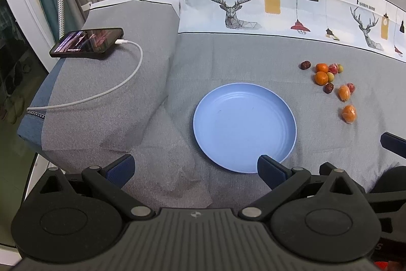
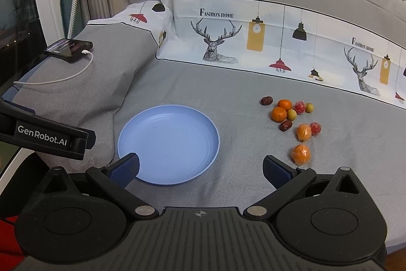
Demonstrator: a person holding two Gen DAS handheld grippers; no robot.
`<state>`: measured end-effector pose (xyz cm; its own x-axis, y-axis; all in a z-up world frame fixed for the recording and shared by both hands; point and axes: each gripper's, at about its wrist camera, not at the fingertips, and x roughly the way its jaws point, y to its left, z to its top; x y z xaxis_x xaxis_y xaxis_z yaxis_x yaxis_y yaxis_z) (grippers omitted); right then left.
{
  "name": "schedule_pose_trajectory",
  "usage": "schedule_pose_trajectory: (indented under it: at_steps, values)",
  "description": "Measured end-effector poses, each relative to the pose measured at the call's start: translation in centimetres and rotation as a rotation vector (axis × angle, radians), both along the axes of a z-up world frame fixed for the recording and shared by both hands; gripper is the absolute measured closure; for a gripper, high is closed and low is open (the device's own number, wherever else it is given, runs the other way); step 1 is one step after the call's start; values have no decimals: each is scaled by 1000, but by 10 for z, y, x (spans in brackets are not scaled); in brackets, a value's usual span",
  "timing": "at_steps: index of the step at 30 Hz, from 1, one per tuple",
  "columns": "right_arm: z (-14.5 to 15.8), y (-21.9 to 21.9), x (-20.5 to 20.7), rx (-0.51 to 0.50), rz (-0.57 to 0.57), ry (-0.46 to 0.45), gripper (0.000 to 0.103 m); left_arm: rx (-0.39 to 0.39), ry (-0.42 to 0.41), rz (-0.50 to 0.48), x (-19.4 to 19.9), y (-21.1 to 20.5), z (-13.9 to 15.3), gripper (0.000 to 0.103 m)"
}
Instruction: Organize fruits
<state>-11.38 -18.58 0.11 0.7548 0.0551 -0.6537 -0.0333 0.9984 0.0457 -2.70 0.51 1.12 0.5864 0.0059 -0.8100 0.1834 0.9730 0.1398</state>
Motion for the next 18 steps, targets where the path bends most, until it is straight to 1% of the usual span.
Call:
schedule_pose_trajectory:
  at_steps: [9,10,12,13,14,15,16,18]
  values:
    - [-4,3,0,-4,3,15,0,7,10,0,2,0,-3,0]
    - [-4,2,0,-11,3,29,0,8,12,0,3,0,-3,0]
    - [-4,1,2,-44,3,99,0,12,16,2,4,-1,-4,0]
    - [-5,2,2,-42,3,99,0,13,18,2,5,-1,-4,0]
    - [-4,-2,4,-60,4,145,0,14,20,1,5,-2,-5,0]
    - [-4,-2,3,-56,3,142,0,13,23,-1,6,-2,-6,0]
    - [-6,-3,3,-36,1,104,0,10,26,-6,6,-2,-6,0]
    - [-10,-6,3,-13,-7,71,0,7,30,-8,7,-3,-8,0]
